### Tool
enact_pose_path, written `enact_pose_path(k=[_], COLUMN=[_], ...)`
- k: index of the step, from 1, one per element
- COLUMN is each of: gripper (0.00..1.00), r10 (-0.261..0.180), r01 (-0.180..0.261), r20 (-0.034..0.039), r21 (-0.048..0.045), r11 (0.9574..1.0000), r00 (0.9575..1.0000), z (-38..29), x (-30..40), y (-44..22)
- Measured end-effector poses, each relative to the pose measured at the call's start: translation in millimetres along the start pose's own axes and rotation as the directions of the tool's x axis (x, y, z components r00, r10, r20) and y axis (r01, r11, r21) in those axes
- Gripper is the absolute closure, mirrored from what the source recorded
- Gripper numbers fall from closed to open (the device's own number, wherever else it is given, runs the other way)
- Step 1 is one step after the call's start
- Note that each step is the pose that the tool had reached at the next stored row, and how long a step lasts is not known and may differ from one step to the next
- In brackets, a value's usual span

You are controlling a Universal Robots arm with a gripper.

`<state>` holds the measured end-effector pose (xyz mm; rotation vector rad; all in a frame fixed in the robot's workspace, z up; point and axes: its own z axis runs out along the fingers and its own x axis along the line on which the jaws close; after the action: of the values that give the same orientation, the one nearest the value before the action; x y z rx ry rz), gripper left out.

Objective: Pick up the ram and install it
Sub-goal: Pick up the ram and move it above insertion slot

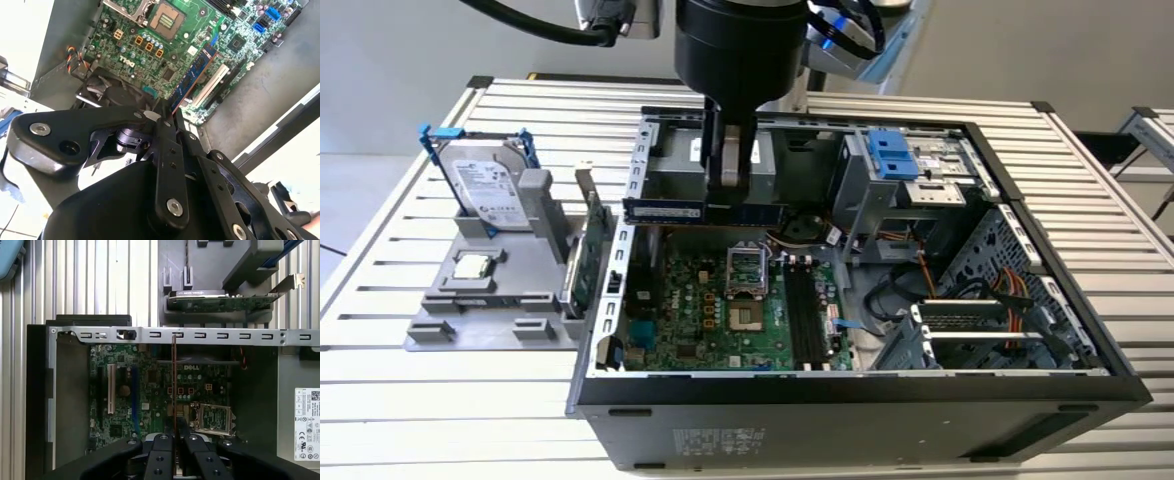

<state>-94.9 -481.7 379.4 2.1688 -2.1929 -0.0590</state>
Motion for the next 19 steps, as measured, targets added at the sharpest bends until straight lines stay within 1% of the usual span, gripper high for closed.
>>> enact_pose_path(k=[8, 10, 19], gripper=[1.0, 1.0, 1.0], r10=[0.0, 0.0, 0.0], r01=[0.0, 0.0, 0.0], r20=[0.0, 0.0, 0.0], r21=[-0.0001, 0.0, 0.0], r11=[1.0, 1.0, 1.0], r00=[1.0, 1.0, 1.0], z=[0.0, -0.1, -0.7], x=[0.0, 0.0, -0.1], y=[-0.2, -1.1, -10.0])
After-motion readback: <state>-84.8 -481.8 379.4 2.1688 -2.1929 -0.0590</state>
